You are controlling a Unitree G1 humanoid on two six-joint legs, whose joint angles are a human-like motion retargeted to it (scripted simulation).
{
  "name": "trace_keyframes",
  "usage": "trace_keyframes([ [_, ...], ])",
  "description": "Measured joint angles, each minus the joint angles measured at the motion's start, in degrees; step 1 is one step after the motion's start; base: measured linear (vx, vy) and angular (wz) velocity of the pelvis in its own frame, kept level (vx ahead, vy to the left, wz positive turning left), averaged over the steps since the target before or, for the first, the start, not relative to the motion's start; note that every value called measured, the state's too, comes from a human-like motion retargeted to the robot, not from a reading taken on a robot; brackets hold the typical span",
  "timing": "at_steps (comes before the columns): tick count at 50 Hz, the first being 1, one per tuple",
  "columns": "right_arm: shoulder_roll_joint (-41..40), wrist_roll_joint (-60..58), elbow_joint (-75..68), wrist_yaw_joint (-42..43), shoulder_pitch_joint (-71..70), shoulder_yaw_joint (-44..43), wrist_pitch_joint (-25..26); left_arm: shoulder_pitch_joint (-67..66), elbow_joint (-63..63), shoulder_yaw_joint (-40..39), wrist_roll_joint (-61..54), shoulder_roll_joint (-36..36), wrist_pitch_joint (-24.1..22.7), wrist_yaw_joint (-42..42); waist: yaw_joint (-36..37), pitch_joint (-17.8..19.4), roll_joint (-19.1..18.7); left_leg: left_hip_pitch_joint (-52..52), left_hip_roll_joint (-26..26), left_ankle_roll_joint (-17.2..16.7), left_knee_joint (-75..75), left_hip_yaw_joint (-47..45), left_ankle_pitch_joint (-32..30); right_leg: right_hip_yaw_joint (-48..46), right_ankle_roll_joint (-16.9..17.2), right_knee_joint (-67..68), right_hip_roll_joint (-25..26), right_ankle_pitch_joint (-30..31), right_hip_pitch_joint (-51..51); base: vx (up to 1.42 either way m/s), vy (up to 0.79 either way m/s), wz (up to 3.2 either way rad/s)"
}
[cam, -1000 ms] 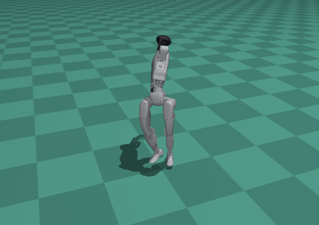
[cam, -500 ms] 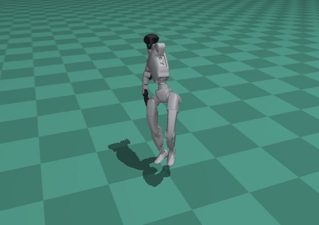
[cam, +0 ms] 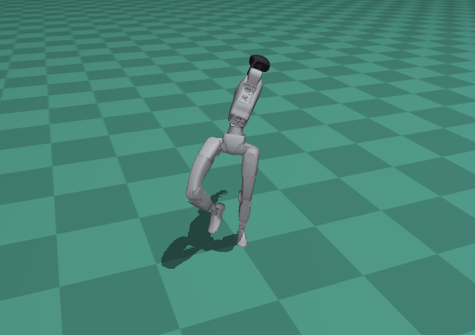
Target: In place motions
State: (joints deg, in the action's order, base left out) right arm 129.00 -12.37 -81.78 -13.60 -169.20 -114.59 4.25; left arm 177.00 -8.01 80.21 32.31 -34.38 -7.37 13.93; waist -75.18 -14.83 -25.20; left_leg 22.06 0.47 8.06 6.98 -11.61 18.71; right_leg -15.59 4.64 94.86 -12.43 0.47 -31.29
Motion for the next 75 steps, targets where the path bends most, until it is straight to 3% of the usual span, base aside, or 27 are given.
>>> trace_keyframes([
  [4,0.0,2.89,-6.18,0.58,-2.81,0.0,0.24,0.0,-6.84,0.0,-4.61,0.0,-3.06,4.08,0.54,-2.58,0.26,-1.79,-0.62,-1.37,-0.81,0.11,-0.95,1.06,-0.37,-4.27,-0.98,-0.35,-0.43,0.03,-0.08,-0.05],
  [8,0.0,4.75,-6.8,0.36,-5.18,0.0,-1.24,0.0,-9.61,0.0,-6.71,0.0,-2.92,6.81,2.29,-3.56,0.27,-2.73,-3.25,-2.13,-1.38,-1.67,-0.89,1.42,0.53,-13.2,-2.91,1.12,7.95,0.01,-0.03,-0.54],
  [12,0.0,4.61,-2.98,-1.88,-6.45,0.0,-3.5,0.0,-6.02,0.0,-6.37,0.0,0.5,6.58,6.57,-3.73,0.08,-2.45,-6.41,-2.78,-2.13,-4.75,0.24,-1.03,1.53,-26.89,-4.74,3.12,21.11,0.02,-0.05,-0.83],
  [16,0.0,3.6,4.7,-4.33,-4.42,0.0,-5.49,0.0,6.95,0.0,-5.63,0.0,7.26,2.12,12.08,-4.65,0.04,-0.9,-8.12,-3.85,-2.1,-7.41,1.57,-0.27,4.83,-46.63,-1.08,5.0,35.76,0.08,-0.08,-0.73],
  [17,0.0,3.54,7.04,-4.63,-3.56,0.0,-5.88,0.0,10.9,0.0,-5.69,0.0,8.9,0.49,13.54,-4.74,0.01,-0.59,-8.44,-4.18,-1.8,-8.23,1.8,0.01,5.71,-52.42,-0.11,3.72,39.42,-0.04,-0.05,-0.91],
  [20,0.0,4.56,13.56,-4.71,-1.86,0.0,-6.55,0.0,19.07,0.0,-6.99,0.0,11.38,-4.13,16.98,-2.73,-0.08,-0.61,-8.47,-5.35,0.58,-10.91,0.35,-1.55,5.33,-66.24,1.83,-9.54,46.91,-0.08,0.0,-0.88],
  [22,0.0,6.55,18.96,-4.43,-0.98,0.0,-5.83,0.0,26.08,0.0,-9.4,0.0,12.29,-7.86,21.6,-0.86,0.27,-2.32,-7.67,-7.64,8.28,-15.05,-8.04,0.09,2.3,-72.89,0.27,-10.72,49.91,-0.16,-0.07,-1.64],
  [23,0.0,7.94,22.28,-4.73,-0.83,0.0,-5.07,0.0,30.49,0.0,-10.92,0.0,12.33,-9.81,25.11,-0.08,0.52,-5.18,-6.76,-8.69,14.98,-17.71,-14.96,2.46,2.88,-75.66,-1.66,-9.57,51.02,-0.27,-0.08,-1.9],
  [25,0.0,10.7,31.42,-6.11,-0.1,0.02,-4.46,0.0,39.48,0.0,-14.09,0.0,11.41,-14.34,29.9,1.9,0.9,-14.84,-5.48,-4.66,29.8,-17.89,-26.92,4.72,4.02,-78.23,-5.09,-7.42,51.49,-0.43,-0.11,-1.2],
  [27,0.0,10.2,44.28,-7.02,-0.8,3.34,-4.7,0.0,47.23,0.0,-17.81,0.0,8.43,-19.16,31.9,4.19,0.96,-28.16,-4.47,-2.98,46.14,-14.01,-21.35,5.35,4.43,-77.98,-6.0,-5.88,49.76,-0.63,-0.17,-0.24],
  [28,0.0,7.54,50.21,-7.41,-2.67,5.54,-5.06,0.0,50.63,0.0,-18.94,0.0,7.73,-20.39,33.03,5.14,0.83,-33.76,-1.23,-2.14,53.98,-15.42,-18.22,5.73,3.76,-77.75,-5.78,-5.36,48.63,-0.58,-0.09,-0.27],
  [31,0.0,-1.78,63.78,-5.57,-7.67,8.38,-7.15,0.0,58.53,0.0,-18.21,0.0,10.76,-23.77,37.72,8.14,0.52,-48.42,5.64,0.69,70.41,-18.37,-11.98,6.99,1.84,-78.4,-5.14,-3.5,47.01,-0.34,-0.04,-0.46],
  [35,0.0,-5.93,74.82,0.16,-7.8,7.18,-9.07,0.0,63.42,0.0,-17.7,0.0,13.91,-29.98,44.83,9.33,0.54,-62.77,9.0,1.71,81.08,-21.04,-6.86,9.42,0.41,-78.59,-5.3,-1.25,44.49,0.14,-0.03,-0.52],
  [40,0.0,1.1,81.35,0.47,-7.8,4.25,-9.92,0.0,61.27,0.0,-20.33,0.0,12.47,-29.96,49.99,10.43,0.51,-65.42,9.6,1.8,80.05,-24.29,-6.97,11.81,0.45,-77.93,-6.83,-0.72,40.57,0.01,-0.02,-0.21],
  [45,0.0,6.98,83.53,0.21,-7.79,4.38,-9.5,0.0,53.21,0.0,-21.28,0.0,9.91,-25.2,50.63,6.6,0.67,-55.39,5.79,-0.63,71.3,-20.41,-9.66,9.9,1.77,-77.75,-7.03,-2.15,39.62,0.12,0.07,0.5],
  [49,0.0,5.85,81.1,0.03,-7.57,7.44,-9.21,0.0,45.71,0.0,-17.99,0.0,9.16,-20.76,47.25,2.48,0.65,-37.84,-2.48,-3.69,51.4,-16.96,-12.67,6.88,2.9,-76.65,-6.62,-4.65,41.43,0.22,0.05,0.67],
  [53,0.0,-1.05,76.2,-1.25,-5.17,10.6,-8.27,0.0,38.95,0.0,-14.0,0.0,8.77,-19.36,40.25,0.46,-0.13,-16.35,-10.22,-6.27,22.94,-9.86,-15.64,3.95,2.68,-72.9,-2.55,-8.74,44.35,0.39,0.11,0.54],
  [55,0.0,-3.91,72.38,-1.68,-3.32,11.59,-7.51,0.0,36.72,0.0,-12.57,0.0,8.98,-19.1,36.04,-0.47,-0.83,-6.62,-12.78,-6.52,9.51,-6.5,-3.62,2.44,2.44,-70.09,-0.23,-10.18,45.44,0.37,0.09,0.87],
  [57,0.0,-5.26,66.08,-1.86,-0.89,11.39,-6.15,0.0,34.54,0.0,-11.12,0.0,9.29,-18.82,29.71,-2.56,-0.98,1.21,-10.13,-4.52,1.18,-12.03,3.2,-1.26,3.59,-63.89,0.93,-7.18,46.42,0.42,0.13,1.59],
  [58,0.0,-5.87,62.97,-1.9,0.26,11.03,-5.63,0.0,33.63,0.0,-10.6,0.0,9.42,-18.29,27.33,-2.67,-0.94,2.81,-9.51,-4.74,-0.11,-10.41,2.81,-2.17,4.6,-60.17,1.15,-3.18,46.32,0.21,0.08,1.29],
  [60,0.0,-8.68,53.64,-1.52,2.99,10.45,-4.05,0.0,30.61,0.0,-8.59,0.0,9.59,-14.28,20.73,-2.3,-0.68,3.53,-8.28,-5.68,-0.52,-3.06,0.97,-4.23,6.14,-48.24,-0.97,10.33,43.05,-0.08,-0.01,1.3],
  [62,0.0,-11.64,44.04,0.16,3.91,10.42,-3.11,0.0,23.49,0.0,-3.24,0.0,7.92,-8.21,12.05,-2.15,-0.32,5.15,-5.82,-4.51,-0.95,-1.81,0.72,-0.27,5.19,-37.21,0.33,17.3,36.05,-0.36,-0.01,1.81],
  [65,0.0,-17.35,28.87,3.72,-0.91,11.0,-2.55,0.0,4.56,0.0,5.08,0.0,2.21,1.06,1.97,5.26,-0.53,6.46,-3.52,-3.04,-1.83,-1.01,-0.14,1.1,2.01,-16.69,-2.96,10.28,23.54,-0.35,0.23,0.93],
  [67,0.0,-19.82,17.67,3.55,-4.59,9.4,-0.53,0.0,-8.04,0.0,4.71,0.0,-1.68,3.9,-5.03,9.06,-0.46,5.61,-0.61,-2.1,-1.55,-0.79,-1.13,2.23,1.82,-5.23,-3.27,6.81,13.07,-0.11,0.09,1.48],
  [69,0.0,-19.88,9.83,2.95,-6.51,7.89,0.6,0.0,-15.03,0.0,1.22,0.0,-3.72,5.66,-7.97,9.53,-0.35,4.11,1.28,-2.17,-1.09,0.16,-2.29,2.67,1.73,0.32,-2.52,4.15,5.88,0.16,-0.01,0.96],
  [72,0.0,-15.71,-2.89,0.96,-7.7,4.32,2.68,0.0,-21.78,0.0,-7.12,0.0,-4.81,7.79,-9.35,7.44,-0.28,2.75,2.92,-2.14,-0.16,1.03,-3.29,2.95,1.74,5.27,-1.23,1.46,-2.98,0.25,-0.06,0.45],
  [75,0.0,-8.67,-9.34,0.99,-7.8,0.0,3.09,0.0,-24.73,0.0,-12.66,0.0,-4.34,10.58,-9.46,5.95,-0.06,1.49,2.6,-1.58,0.49,1.23,-3.57,3.58,0.85,4.23,-1.82,0.38,-5.27,0.02,-0.08,0.04],
])
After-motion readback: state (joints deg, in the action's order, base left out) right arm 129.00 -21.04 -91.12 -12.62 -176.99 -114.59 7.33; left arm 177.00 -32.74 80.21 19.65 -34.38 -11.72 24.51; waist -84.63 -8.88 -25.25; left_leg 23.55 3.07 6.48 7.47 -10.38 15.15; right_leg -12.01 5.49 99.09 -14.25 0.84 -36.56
